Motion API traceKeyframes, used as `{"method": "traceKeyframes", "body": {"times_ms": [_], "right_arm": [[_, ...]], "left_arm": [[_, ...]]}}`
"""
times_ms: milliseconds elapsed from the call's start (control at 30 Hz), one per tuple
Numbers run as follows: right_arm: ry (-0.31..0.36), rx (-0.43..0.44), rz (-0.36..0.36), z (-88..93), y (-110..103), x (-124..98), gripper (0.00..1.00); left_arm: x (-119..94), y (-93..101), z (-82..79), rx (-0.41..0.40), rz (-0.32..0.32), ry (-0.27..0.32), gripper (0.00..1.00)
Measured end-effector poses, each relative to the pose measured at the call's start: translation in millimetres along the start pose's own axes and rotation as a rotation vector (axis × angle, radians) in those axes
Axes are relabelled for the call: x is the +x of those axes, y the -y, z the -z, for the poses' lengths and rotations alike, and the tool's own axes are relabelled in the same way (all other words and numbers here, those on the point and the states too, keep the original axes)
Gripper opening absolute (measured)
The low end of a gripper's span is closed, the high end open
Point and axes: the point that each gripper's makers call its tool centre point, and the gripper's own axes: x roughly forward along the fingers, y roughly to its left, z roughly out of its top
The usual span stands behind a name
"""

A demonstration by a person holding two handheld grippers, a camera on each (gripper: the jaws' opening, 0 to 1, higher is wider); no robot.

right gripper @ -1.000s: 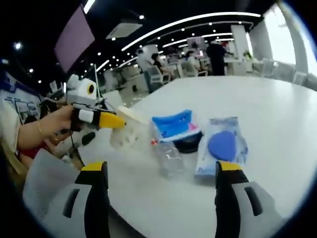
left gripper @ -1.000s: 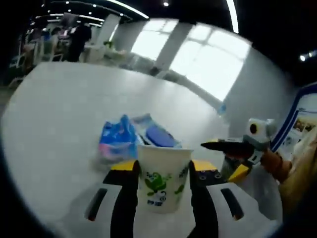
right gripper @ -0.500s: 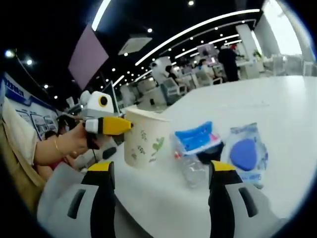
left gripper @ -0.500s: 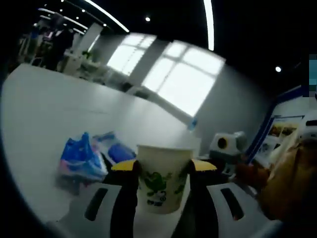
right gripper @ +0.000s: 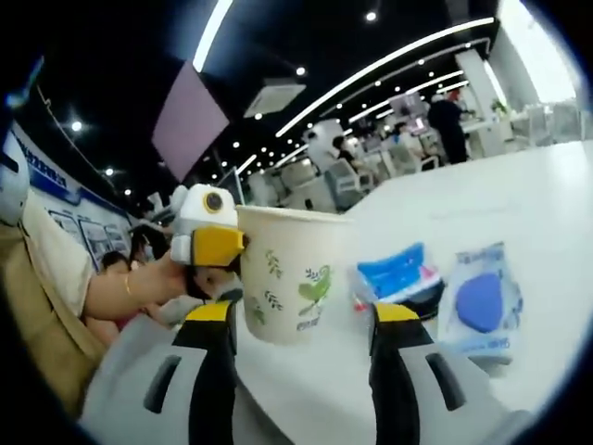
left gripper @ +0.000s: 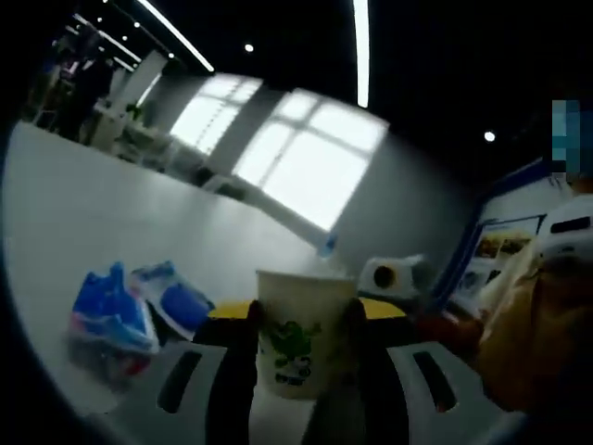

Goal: Arrange the tabletop items into an orderly group along one side of the table until the central work area is clear of visible clutter.

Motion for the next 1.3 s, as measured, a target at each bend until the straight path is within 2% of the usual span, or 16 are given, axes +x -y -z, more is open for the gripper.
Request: {"method": "traceKeyframes", "body": {"times_ms": [100, 233, 433, 933, 1300], "right_arm": [[0.010, 0.008, -0.028, -2.0, -5.9, 0.2, 0.54], [0.020, 0.012, -0.047, -4.3, -9.6, -0.8, 0.45], [0.016, -0.009, -0.042, -3.1, -9.8, -0.8, 0.46], [0.010, -0.035, -0.099, -0.5, -22.3, 0.7, 0.37], [0.007, -0.109, -0.074, -2.6, -18.9, -1.4, 0.36]], "left_arm": [[2.0, 4.7, -2.1, -0.008, 0.020, 0.016, 0.38], [3.6, 11.2, -2.4, 0.001, 0.041, 0.020, 0.38], [2.8, 11.7, -2.0, 0.022, 0.042, 0.023, 0.38], [-2.0, 18.1, -5.2, 0.030, 0.074, 0.038, 0.38], [-1.5, 20.1, -5.1, 0.056, 0.067, 0.025, 0.39]]}}
